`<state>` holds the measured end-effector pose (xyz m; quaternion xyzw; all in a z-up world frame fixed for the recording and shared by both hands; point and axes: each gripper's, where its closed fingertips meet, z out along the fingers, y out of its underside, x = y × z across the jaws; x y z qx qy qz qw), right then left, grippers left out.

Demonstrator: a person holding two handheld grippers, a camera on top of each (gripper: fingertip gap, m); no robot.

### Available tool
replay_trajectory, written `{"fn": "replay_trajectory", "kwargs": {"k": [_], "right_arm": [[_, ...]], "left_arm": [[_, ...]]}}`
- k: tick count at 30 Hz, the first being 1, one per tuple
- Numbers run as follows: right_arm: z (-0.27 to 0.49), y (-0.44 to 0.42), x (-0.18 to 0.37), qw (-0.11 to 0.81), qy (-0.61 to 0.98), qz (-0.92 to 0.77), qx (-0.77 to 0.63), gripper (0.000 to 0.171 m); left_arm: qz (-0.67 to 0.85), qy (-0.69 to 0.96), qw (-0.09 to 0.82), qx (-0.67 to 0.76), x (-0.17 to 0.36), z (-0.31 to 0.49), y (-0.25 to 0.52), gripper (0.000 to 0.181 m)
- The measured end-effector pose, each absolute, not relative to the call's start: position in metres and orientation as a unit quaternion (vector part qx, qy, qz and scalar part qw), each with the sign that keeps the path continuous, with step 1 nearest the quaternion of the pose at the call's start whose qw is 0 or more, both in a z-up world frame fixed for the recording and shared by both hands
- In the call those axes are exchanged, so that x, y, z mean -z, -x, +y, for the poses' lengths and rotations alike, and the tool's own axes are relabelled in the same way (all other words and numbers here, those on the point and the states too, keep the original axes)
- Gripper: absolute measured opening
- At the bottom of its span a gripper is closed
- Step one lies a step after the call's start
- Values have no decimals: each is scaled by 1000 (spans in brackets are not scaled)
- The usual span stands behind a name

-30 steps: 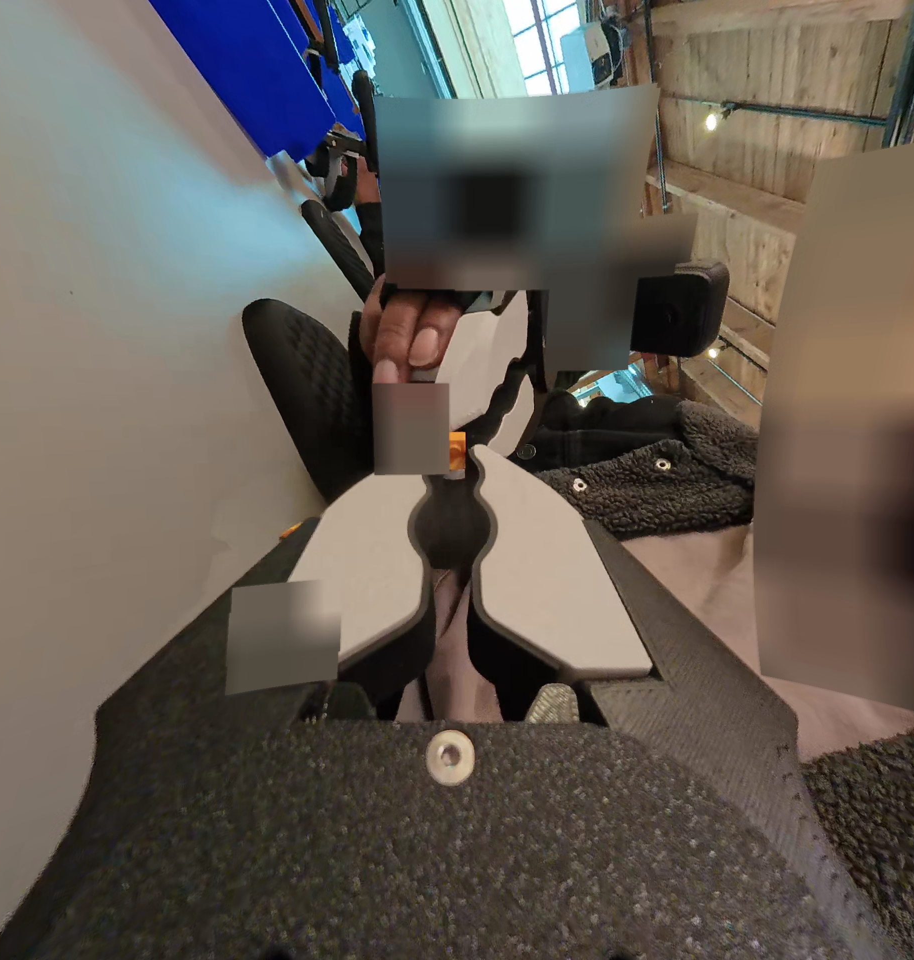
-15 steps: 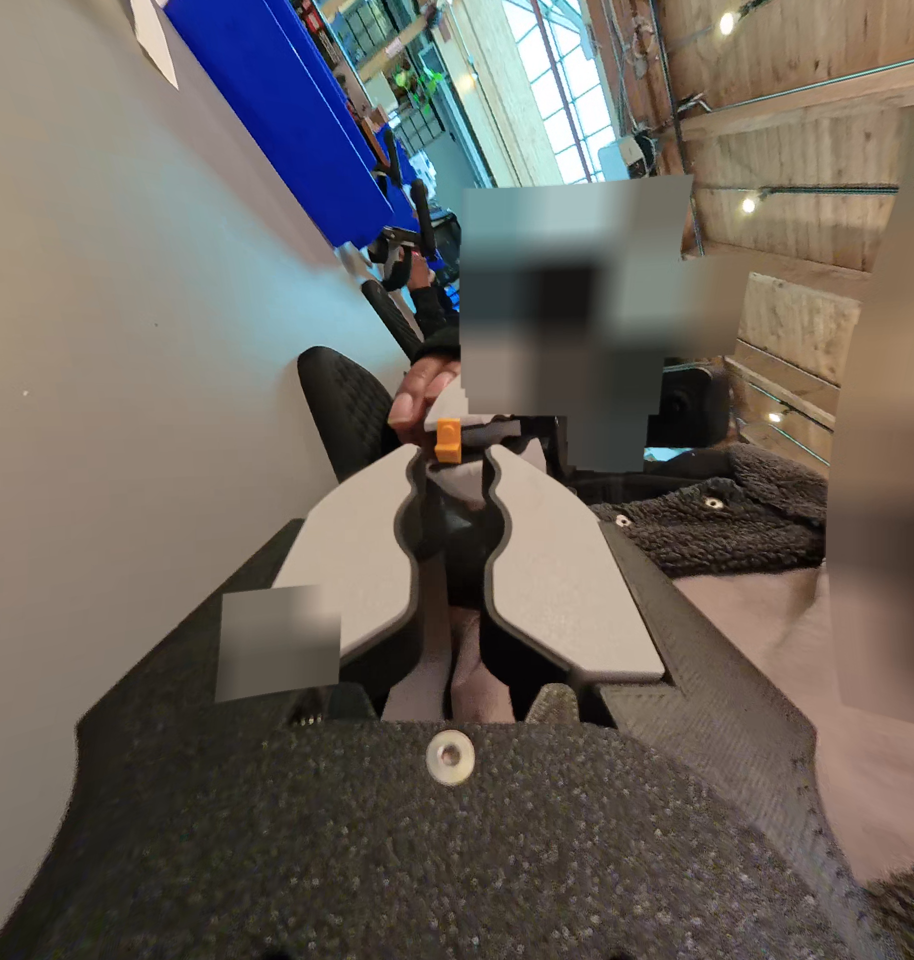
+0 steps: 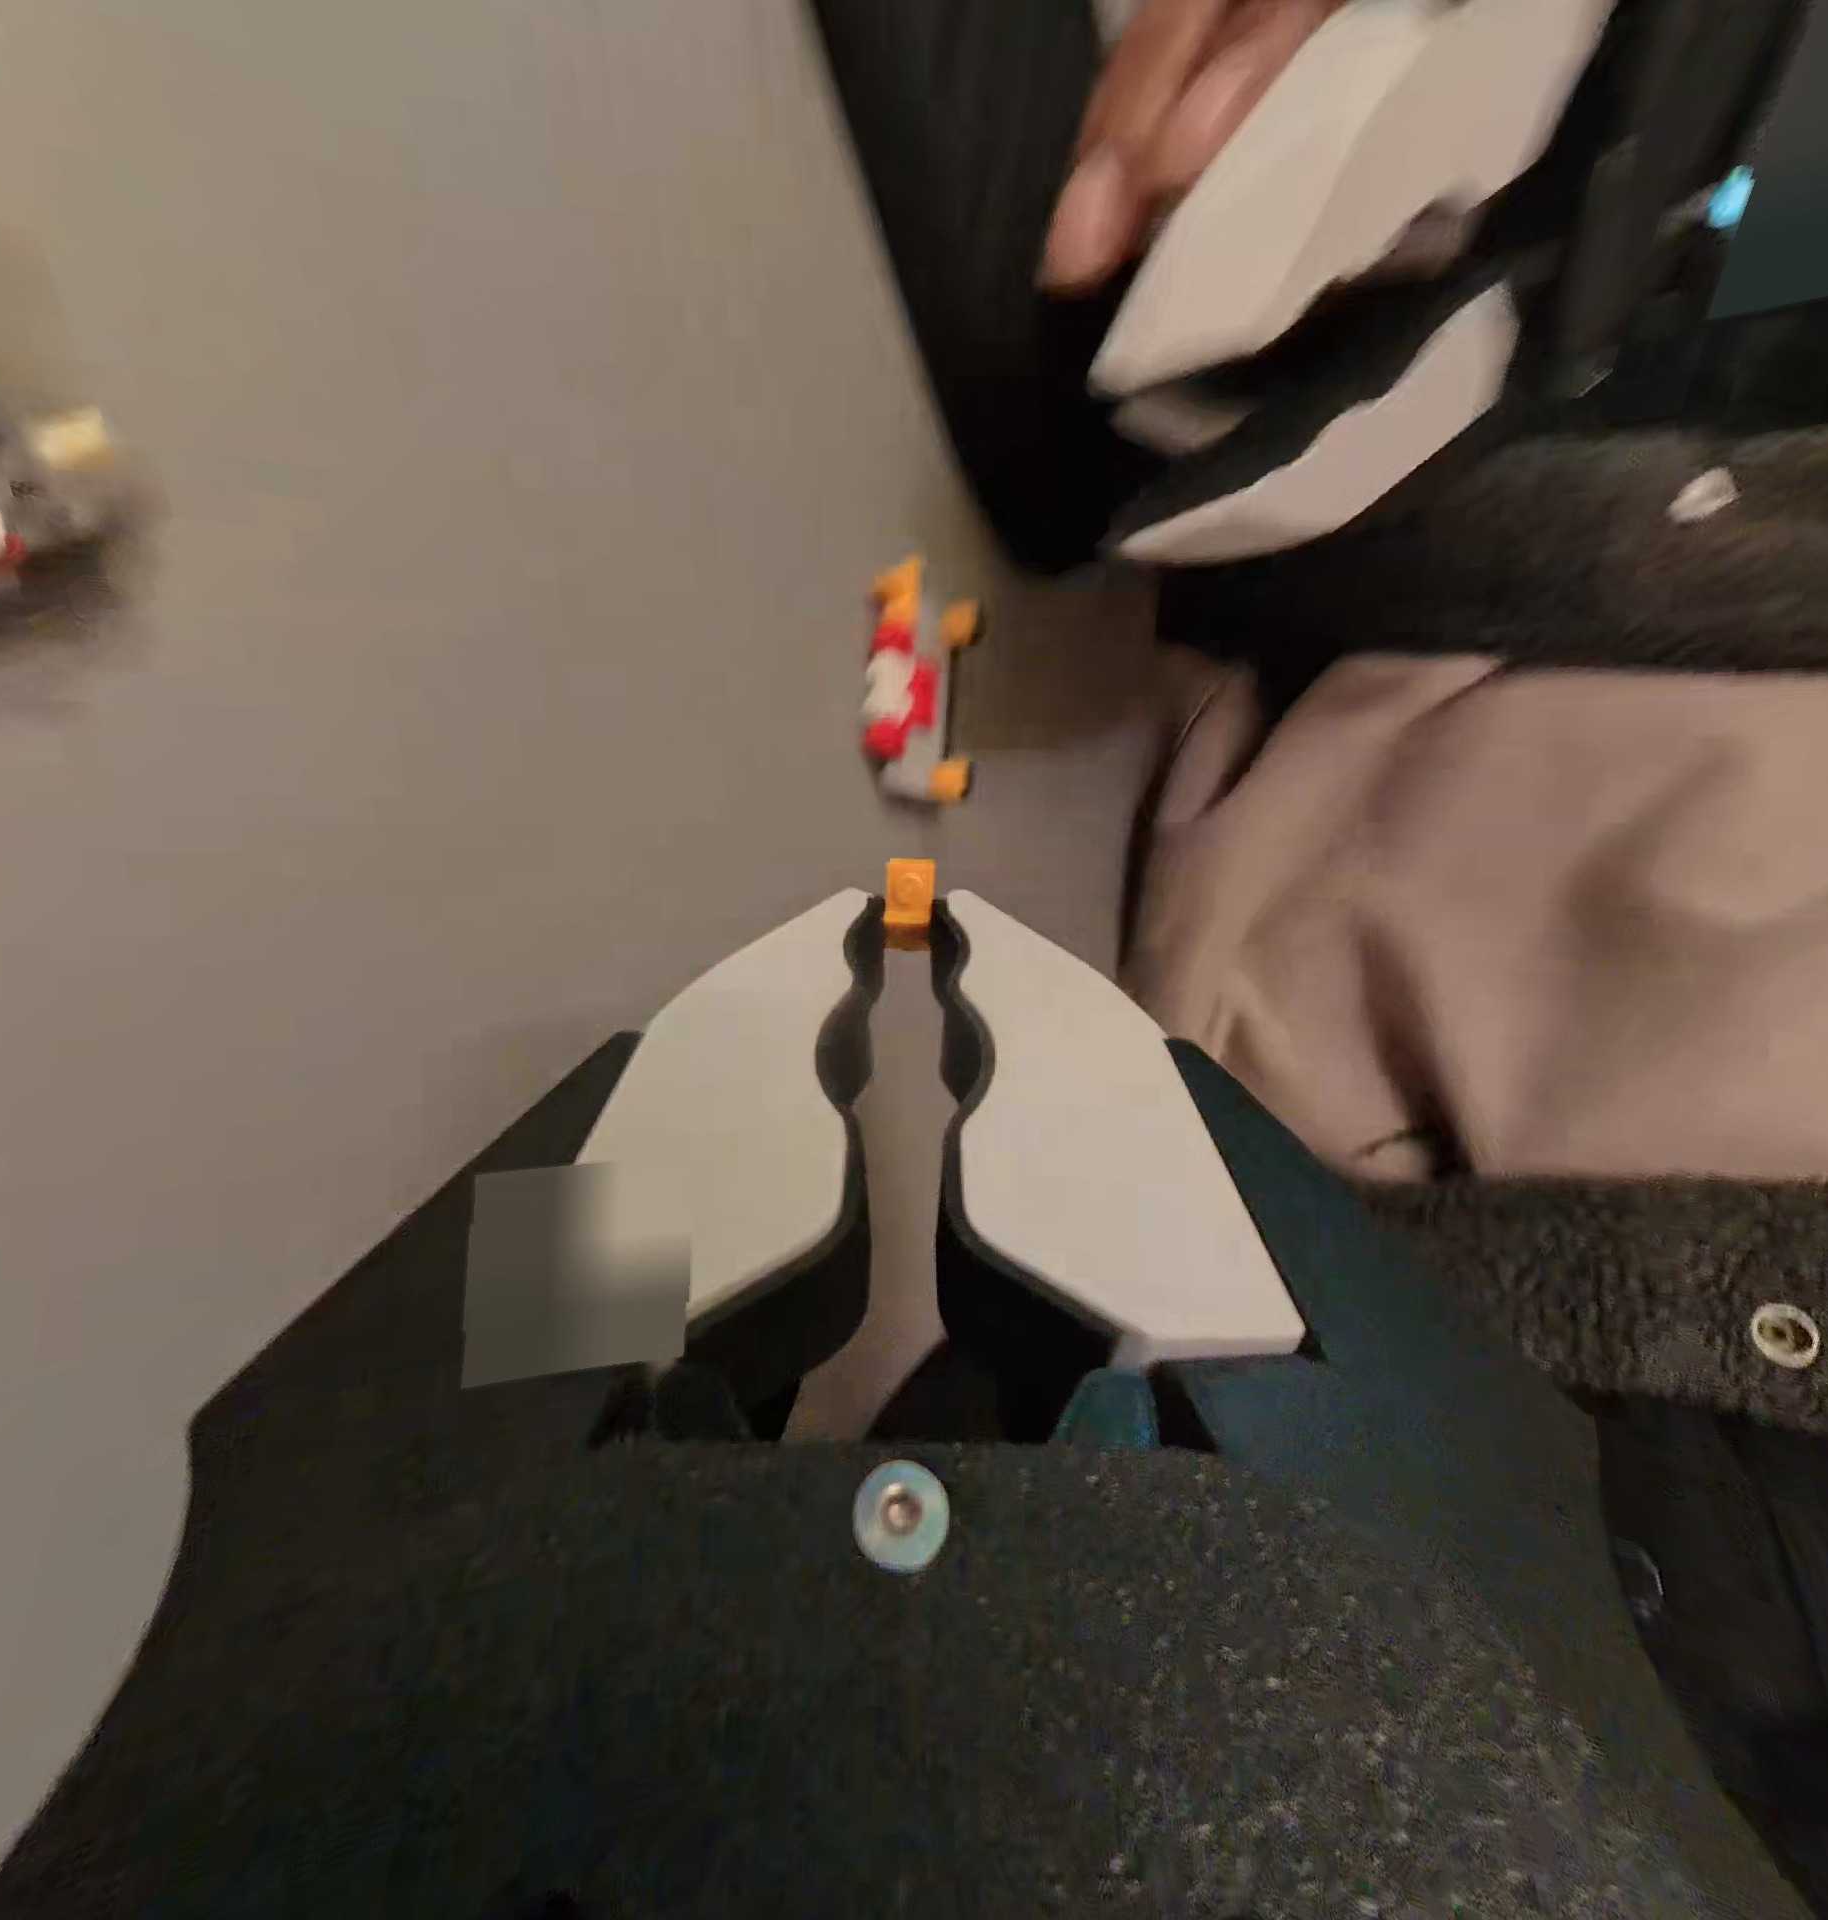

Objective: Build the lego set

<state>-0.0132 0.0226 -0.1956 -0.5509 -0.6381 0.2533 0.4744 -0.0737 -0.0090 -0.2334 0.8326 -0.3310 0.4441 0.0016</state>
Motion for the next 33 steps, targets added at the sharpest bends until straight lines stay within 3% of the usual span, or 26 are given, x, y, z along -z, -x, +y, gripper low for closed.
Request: {"fn": "replay_trajectory", "kwargs": {"k": [3, 7, 14, 19, 29, 33], "right_arm": [[22, 5, 200, 466, 561, -641, -241, 18], [22, -10, 206, 455, 573, -639, -239, 16], [30, -20, 204, 455, 579, -629, -249, 15], [31, -23, 202, 467, 575, -622, -253, 15], [30, -9, 204, 456, 565, -641, -249, 13], [30, -1, 204, 452, 563, -647, -246, 13]], "left_arm": [[-354, -848, 86, -385, 259, -9, 87, 8], [-379, -849, 103, -354, 268, -5, 89, 10], [-410, -875, 7, -256, 258, 21, 109, 28], [-428, -878, -79, -197, 238, 1, 134, 26], [-368, -898, -190, -148, 274, -22, 148, 23], [-385, -886, -203, -160, 275, -20, 141, 10]]}}
